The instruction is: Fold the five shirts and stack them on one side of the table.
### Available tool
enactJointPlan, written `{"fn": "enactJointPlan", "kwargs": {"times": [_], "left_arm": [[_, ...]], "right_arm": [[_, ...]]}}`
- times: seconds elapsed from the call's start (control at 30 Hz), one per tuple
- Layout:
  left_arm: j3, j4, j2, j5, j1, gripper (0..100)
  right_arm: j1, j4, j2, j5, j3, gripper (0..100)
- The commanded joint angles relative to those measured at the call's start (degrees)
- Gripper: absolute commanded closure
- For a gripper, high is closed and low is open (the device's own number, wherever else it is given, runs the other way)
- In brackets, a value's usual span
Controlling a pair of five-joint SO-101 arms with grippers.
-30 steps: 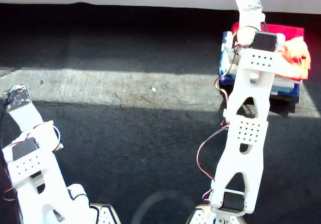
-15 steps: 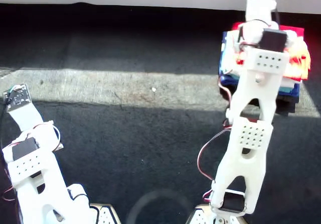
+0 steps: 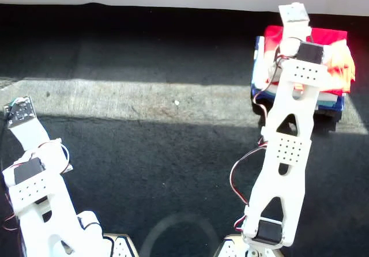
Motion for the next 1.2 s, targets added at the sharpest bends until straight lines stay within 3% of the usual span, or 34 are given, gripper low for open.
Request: {"fn": "enactJointPlan", "kwargs": {"times": [0.0,0.3,0.53,0.7,0.9,1.07,1.17], "left_arm": [[-0.22,-0.79,-1.27,-0.18,-0.31,99],[-0.22,-0.97,-1.27,-0.18,-0.31,99],[-3.56,-0.18,-1.36,-0.09,-0.31,99],[-18.68,17.32,-1.36,-0.09,1.19,99],[-34.15,35.96,-1.36,-0.18,5.32,99],[-45.41,47.65,-1.63,-0.18,7.69,99],[-49.98,49.32,-4.79,-0.18,7.69,99]], "right_arm": [[-1.54,0.75,-3.21,-0.09,-1.54,99.1],[-1.98,0.75,-5.41,-0.18,5.93,99.1],[-1.27,0.75,-17.27,-4.04,-3.30,99.1],[-1.01,0.84,-32.13,-10.37,-4.26,99.1],[-1.10,0.84,-50.07,-10.55,0.04,99.1],[-1.10,0.75,-71.69,-10.55,23.96,99.1],[-1.10,0.66,-85.58,-10.55,43.65,99.1]]}}
